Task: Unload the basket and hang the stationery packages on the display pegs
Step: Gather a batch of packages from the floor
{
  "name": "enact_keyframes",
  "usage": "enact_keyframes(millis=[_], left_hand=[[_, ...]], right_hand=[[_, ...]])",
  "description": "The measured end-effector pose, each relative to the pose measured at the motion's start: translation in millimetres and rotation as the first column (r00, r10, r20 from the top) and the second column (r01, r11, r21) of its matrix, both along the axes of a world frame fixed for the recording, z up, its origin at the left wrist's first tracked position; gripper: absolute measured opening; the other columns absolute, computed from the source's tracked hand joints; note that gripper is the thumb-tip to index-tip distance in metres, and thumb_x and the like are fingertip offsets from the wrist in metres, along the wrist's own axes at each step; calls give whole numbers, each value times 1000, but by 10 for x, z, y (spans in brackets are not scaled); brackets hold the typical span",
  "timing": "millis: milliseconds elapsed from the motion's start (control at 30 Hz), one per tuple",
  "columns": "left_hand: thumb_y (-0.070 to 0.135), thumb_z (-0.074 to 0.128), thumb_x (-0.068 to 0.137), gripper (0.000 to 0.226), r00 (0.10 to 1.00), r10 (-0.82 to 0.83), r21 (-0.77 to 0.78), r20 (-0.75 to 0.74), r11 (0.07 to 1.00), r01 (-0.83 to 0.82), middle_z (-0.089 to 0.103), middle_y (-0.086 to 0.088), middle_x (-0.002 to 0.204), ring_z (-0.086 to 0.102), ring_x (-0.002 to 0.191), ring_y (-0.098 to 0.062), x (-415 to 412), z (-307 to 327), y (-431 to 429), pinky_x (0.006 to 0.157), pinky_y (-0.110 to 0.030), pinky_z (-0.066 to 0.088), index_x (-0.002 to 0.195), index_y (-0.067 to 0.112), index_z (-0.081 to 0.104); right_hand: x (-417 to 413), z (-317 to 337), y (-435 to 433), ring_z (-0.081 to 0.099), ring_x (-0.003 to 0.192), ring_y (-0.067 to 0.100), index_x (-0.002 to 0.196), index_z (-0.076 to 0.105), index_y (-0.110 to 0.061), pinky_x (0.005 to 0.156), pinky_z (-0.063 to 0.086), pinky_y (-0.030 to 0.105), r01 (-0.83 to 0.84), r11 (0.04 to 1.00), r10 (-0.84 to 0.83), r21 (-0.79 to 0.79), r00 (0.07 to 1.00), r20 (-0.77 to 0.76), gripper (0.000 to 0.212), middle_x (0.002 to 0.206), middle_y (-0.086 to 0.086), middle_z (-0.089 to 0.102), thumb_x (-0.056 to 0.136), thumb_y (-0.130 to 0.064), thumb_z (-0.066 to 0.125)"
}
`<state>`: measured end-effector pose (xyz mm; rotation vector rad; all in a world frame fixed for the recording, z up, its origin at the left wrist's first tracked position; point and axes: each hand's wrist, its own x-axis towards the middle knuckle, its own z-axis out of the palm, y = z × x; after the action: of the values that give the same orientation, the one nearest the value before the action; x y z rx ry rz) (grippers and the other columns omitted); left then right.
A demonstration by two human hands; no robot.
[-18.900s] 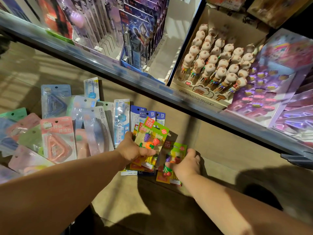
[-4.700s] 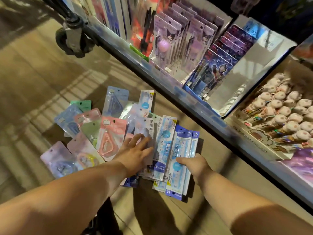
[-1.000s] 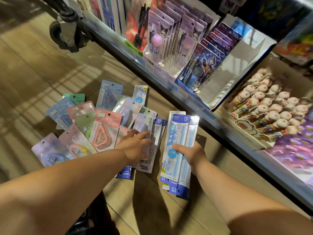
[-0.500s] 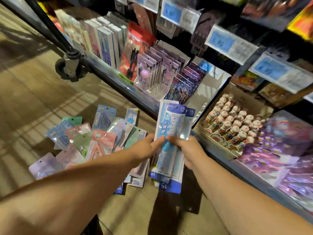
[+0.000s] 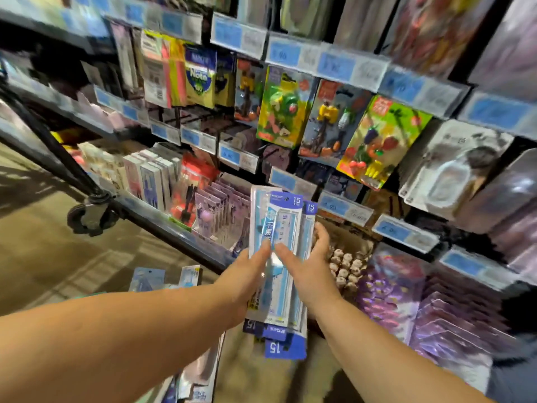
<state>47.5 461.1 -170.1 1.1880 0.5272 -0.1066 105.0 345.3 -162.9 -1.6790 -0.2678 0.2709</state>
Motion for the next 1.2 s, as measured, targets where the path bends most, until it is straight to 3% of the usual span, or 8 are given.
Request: enact_keyframes(millis=[100,200,333,467,567,800,933,1200], left_hand=[[68,38,91,58,997,24,-102,71,995,-17,70,1,111,69,97,-19,37,283,-149,83,-40,56,128,25,53],[57,36,99,48,987,78,-169,142,984,-53,75,-6,99,74,83,-23,62,578,-406,68,-37,57,127,24,56],[56,36,100,45,978,8,-237,209,970,43,74,-5,104,74,82,-20,40,929,-893,54,-35,58,129,28,56],[52,34,101,45,957,-81,-291,277,942,164,76,-7,102,75,85,-22,-43,1155,-1327,60,-37,60,129,27,58],[47,40,100,43,942,-124,-366,312,899,240,75,-12,102,74,85,-25,-88,1250,-1590,63,-37,61,128,21,59],[56,48,86,54,893,-330,-364,308,826,431,72,-14,114,69,106,-32,-51,1195,-2105,98,-54,49,128,24,61],[52,51,84,58,873,-387,-356,296,804,477,70,-13,120,67,111,-31,33,1100,-2347,98,-51,51,132,21,60],[44,66,79,62,898,-374,-445,230,781,439,67,-22,121,62,115,-40,249,926,-2710,104,-61,42,133,15,59]], right_hand=[[-16,345,-114,55,102,-2,140,17,-31,77,43,10,19,999,-13,-49,991,136,71,131,-6,46,90,-22,67],[-18,693,-335,48,110,15,115,32,-28,82,35,20,112,987,-78,-112,960,270,45,122,-3,44,89,-26,68],[-79,1111,-813,57,103,17,97,42,-25,87,46,34,157,973,-94,-169,939,330,27,104,-6,55,89,-31,67],[-178,1338,-1291,61,96,20,92,51,-22,85,49,37,220,954,-144,-201,931,337,25,97,-1,60,87,-38,69],[-239,1436,-1570,65,84,17,89,55,-16,74,54,29,271,952,-220,-141,929,299,18,91,3,64,89,-29,69],[-379,1486,-2168,72,68,13,96,57,0,54,53,23,300,952,-305,57,942,143,18,79,4,73,94,-17,61],[-324,1404,-2419,70,90,40,109,52,15,82,55,51,323,927,-334,192,942,26,37,100,28,69,94,-19,59],[-16,1199,-2818,70,85,38,103,58,7,81,55,50,320,922,-313,218,947,-66,32,99,27,70,97,-24,54]])
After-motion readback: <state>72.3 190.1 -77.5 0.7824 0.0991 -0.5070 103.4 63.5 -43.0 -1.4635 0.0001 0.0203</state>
